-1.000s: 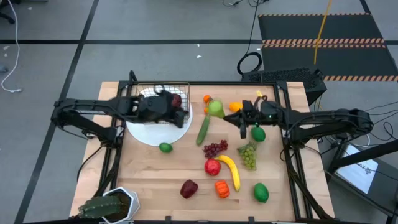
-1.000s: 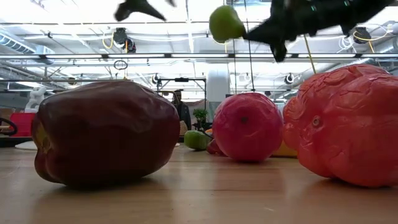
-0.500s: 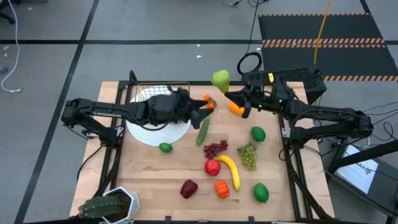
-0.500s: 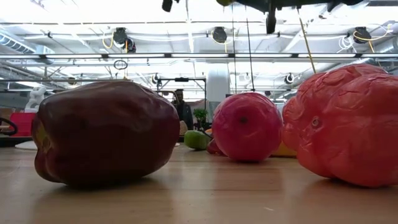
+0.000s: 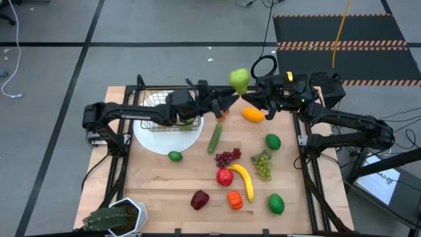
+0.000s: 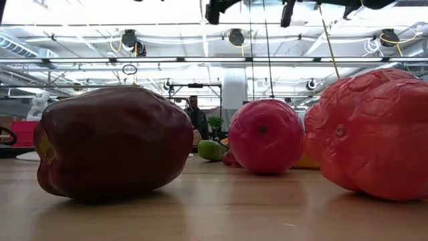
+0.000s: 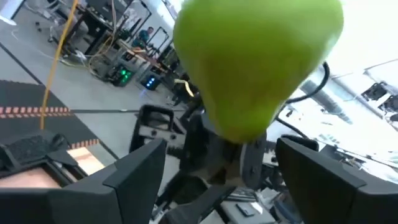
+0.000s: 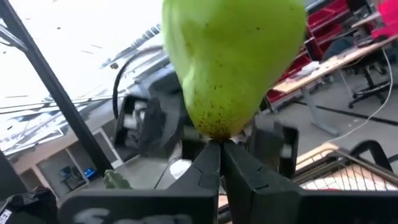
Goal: Build produce basket
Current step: Put the pear into the wired basket
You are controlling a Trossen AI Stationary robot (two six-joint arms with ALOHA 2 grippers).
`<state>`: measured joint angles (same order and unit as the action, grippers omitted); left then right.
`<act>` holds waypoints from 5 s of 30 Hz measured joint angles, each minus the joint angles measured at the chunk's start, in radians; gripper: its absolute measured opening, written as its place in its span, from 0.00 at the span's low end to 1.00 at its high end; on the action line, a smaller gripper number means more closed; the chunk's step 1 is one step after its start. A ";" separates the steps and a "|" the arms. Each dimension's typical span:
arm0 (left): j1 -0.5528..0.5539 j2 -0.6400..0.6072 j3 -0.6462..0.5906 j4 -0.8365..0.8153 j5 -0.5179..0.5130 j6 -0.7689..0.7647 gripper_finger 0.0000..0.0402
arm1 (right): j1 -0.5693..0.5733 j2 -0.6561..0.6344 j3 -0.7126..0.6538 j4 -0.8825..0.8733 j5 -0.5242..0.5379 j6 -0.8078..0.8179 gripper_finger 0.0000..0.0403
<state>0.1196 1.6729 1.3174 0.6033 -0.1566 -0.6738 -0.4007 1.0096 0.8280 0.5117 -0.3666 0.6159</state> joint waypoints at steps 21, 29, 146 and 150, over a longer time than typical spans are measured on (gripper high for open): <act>0.035 0.022 0.000 0.034 0.002 0.035 0.69 | -0.077 0.069 -0.001 -0.006 -0.139 0.052 0.01; 0.037 0.022 0.000 -0.001 0.025 0.052 0.58 | -0.077 0.069 -0.001 -0.007 -0.137 0.046 0.01; 0.019 -0.333 0.000 -0.423 0.284 0.817 0.41 | -0.068 0.011 -0.001 -0.077 -0.151 0.289 0.52; 0.020 -0.334 0.000 -0.447 0.278 0.755 0.41 | -0.068 0.011 -0.001 -0.113 -0.136 0.307 0.52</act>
<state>0.1398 1.3392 1.3178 0.1567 0.1217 0.0812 -0.4688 1.0210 0.8272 0.3983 -0.5025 0.9229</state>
